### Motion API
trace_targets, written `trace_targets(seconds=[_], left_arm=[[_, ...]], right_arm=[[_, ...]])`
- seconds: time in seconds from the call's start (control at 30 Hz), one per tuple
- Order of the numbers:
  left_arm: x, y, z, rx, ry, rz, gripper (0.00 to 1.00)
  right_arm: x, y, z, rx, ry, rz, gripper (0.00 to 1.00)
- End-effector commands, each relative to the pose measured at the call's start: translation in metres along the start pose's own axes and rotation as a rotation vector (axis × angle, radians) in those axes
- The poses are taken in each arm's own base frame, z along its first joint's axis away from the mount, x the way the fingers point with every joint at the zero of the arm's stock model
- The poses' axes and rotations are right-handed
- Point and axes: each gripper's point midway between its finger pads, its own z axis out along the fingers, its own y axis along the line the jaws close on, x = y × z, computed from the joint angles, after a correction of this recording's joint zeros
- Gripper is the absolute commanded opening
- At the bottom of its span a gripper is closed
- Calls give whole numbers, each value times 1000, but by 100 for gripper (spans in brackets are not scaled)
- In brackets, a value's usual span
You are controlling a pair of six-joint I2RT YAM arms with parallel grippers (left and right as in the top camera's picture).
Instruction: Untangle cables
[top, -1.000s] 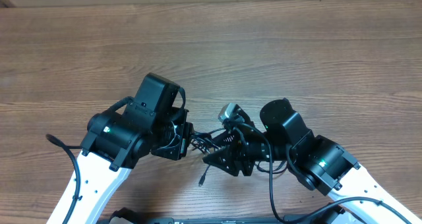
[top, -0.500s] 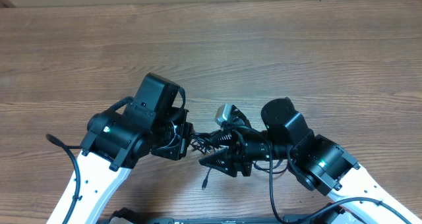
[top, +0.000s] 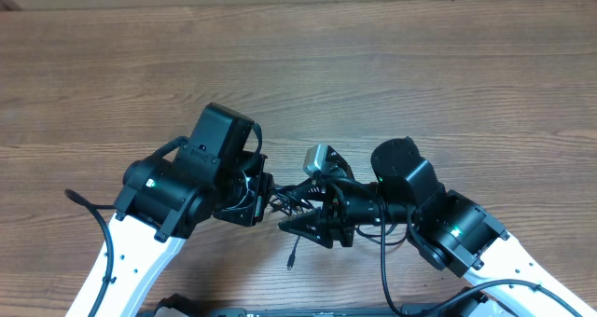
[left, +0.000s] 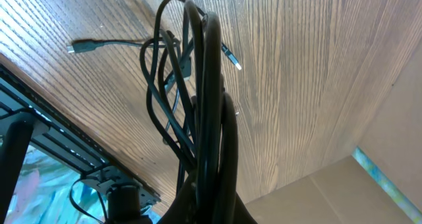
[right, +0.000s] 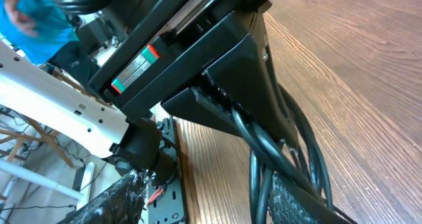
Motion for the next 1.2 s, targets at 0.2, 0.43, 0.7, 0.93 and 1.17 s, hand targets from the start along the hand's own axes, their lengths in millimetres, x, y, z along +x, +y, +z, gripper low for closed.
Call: trace_targets(seconds=[0.2,0.43,0.7,0.93,1.17], left_arm=[[18,4,-2,-23,91,35,4],[18,1,-2,-13,93,37,4],[17,0,-2,-7,85,38,9],[-4,-7,-2,26,-35,134,36],[-42,-19,-8,60,-247,276,4]], right_arm=[[7,-15,15,19,42,15,58],[19,-7,20,-45,87,49,55],[22,23,22,-185,106,43,4],[31,21,19,-183,141,101,4],[44,23,13,-191,195,193,4]])
